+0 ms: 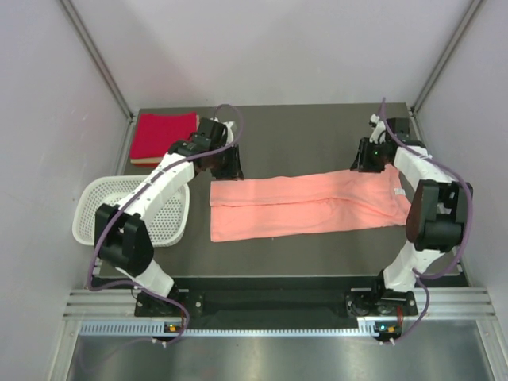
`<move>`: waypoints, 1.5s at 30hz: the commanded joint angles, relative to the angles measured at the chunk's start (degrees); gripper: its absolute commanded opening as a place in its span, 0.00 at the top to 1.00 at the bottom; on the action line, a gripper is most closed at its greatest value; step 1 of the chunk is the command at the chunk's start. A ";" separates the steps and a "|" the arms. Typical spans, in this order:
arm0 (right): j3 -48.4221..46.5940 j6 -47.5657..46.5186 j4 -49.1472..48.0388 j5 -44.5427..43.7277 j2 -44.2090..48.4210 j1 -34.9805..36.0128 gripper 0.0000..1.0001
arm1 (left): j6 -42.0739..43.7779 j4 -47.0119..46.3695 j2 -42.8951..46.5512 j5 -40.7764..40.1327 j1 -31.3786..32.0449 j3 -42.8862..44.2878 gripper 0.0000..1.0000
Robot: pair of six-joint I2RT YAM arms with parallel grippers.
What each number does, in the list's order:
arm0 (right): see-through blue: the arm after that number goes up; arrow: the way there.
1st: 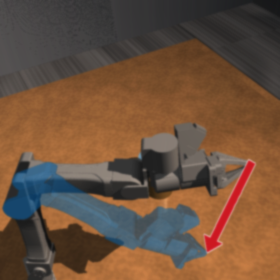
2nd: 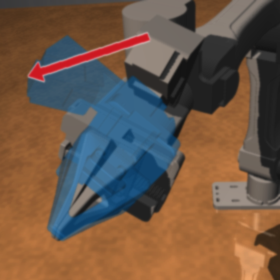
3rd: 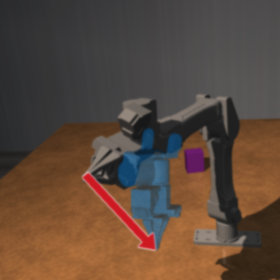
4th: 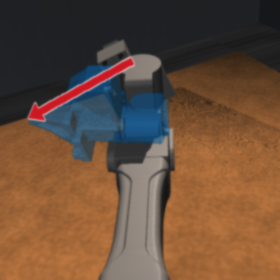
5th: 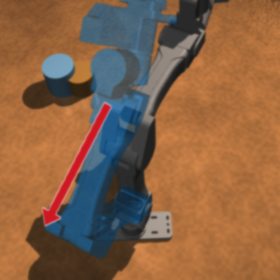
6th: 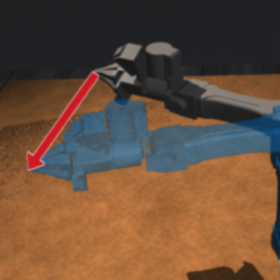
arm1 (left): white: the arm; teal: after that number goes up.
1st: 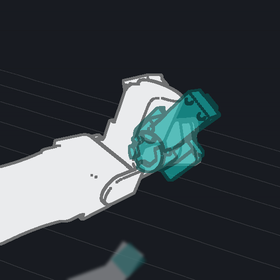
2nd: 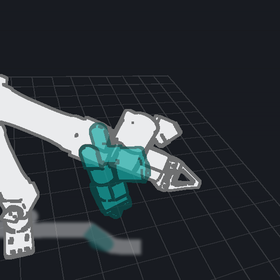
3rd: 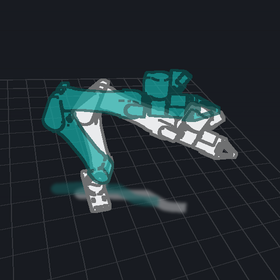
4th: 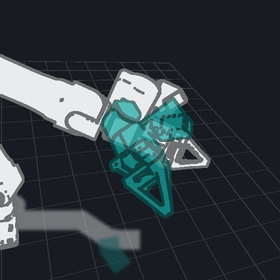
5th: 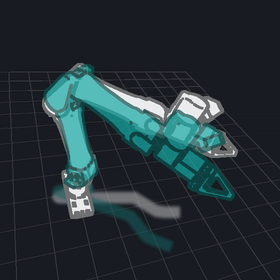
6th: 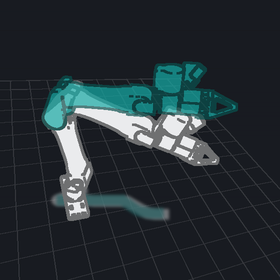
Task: Fold and stack the t-shirts
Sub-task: Fold the tshirt
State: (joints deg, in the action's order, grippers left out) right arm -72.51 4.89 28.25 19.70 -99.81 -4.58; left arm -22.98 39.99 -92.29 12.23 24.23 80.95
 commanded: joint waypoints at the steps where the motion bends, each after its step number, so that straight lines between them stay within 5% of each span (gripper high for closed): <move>1: -0.35 -7.07 0.22 1.30 -0.38 -0.87 0.63 | 2.50 -1.40 2.37 1.48 -0.32 -2.89 0.68; 13: -1.49 -14.29 2.07 1.92 -6.10 0.10 0.60 | 3.12 -1.75 4.22 2.01 -0.32 -4.31 0.68; 32: -1.14 -13.23 1.54 4.03 -6.89 0.80 0.66 | 2.94 -1.49 4.05 1.66 -0.32 -4.57 0.69; 35: -0.79 -12.71 1.54 2.89 -6.28 1.24 0.74 | 3.03 -1.40 4.84 1.57 -0.32 -4.83 0.69; 38: -0.88 -11.83 2.42 1.83 -5.22 1.76 0.97 | 3.03 -1.49 5.80 1.39 -0.32 -4.83 0.69; 45: 2.98 -5.34 4.97 -6.67 2.24 4.14 1.00 | 2.50 -2.02 7.47 2.36 -0.32 -5.36 0.69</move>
State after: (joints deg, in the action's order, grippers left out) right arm -71.20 -4.16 31.24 17.69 -104.20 -1.85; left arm -20.84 40.23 -87.90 13.54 24.03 75.90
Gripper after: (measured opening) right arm 0.005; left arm 0.309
